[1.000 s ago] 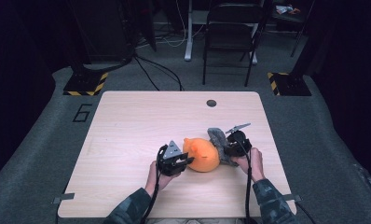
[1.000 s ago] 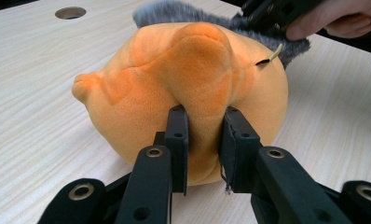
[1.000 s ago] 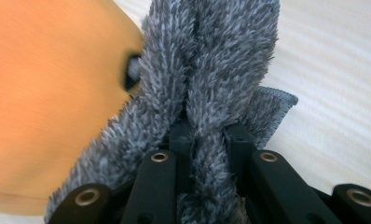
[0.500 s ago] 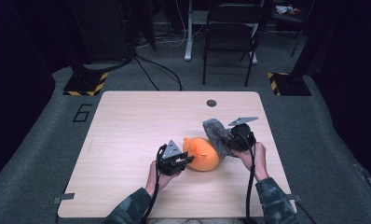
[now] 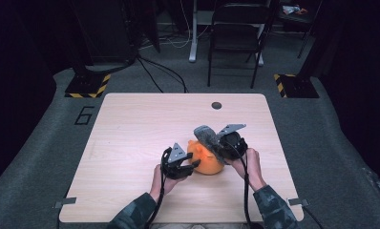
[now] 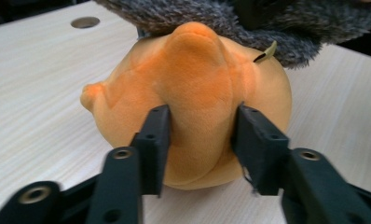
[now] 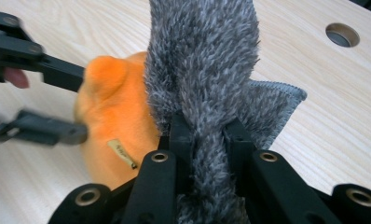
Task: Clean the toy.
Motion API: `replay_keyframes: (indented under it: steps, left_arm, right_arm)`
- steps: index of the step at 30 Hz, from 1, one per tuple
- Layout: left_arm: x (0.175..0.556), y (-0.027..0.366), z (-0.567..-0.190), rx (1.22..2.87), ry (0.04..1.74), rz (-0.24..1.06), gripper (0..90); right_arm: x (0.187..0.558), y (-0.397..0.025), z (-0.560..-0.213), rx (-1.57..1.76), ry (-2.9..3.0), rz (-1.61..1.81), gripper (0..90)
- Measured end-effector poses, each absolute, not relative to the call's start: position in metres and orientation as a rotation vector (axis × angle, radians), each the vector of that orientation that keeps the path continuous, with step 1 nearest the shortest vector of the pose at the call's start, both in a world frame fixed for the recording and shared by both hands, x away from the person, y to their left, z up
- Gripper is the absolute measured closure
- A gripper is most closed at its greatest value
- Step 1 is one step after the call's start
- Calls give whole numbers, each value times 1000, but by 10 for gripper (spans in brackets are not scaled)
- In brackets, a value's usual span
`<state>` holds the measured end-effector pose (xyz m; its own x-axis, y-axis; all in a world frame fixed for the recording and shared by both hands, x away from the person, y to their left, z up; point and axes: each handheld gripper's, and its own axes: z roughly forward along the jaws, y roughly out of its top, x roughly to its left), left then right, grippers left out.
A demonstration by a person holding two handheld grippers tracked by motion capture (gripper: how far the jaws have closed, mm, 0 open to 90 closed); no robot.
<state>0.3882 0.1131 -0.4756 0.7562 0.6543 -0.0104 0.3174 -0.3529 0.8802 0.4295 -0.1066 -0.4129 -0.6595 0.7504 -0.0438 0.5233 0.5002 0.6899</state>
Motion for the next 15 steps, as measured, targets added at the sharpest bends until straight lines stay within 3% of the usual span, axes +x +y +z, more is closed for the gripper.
replay_keyframes:
  steps: [5,10,11,15]
  left_arm:
    - [385,106,-480,1982,728,495,485]
    - [387,105,-486,1985,722,493,619]
    - [387,106,-485,1973,721,493,686]
    - [387,109,-482,1946,732,481,742]
  right_arm:
    - [435,-111,-420,1084,2405,950,775]
    - [440,-117,-425,1104,2417,1006,766]
    - [441,-121,-425,1123,2410,1042,767]
    - [435,-122,-409,1108,2376,1097,773]
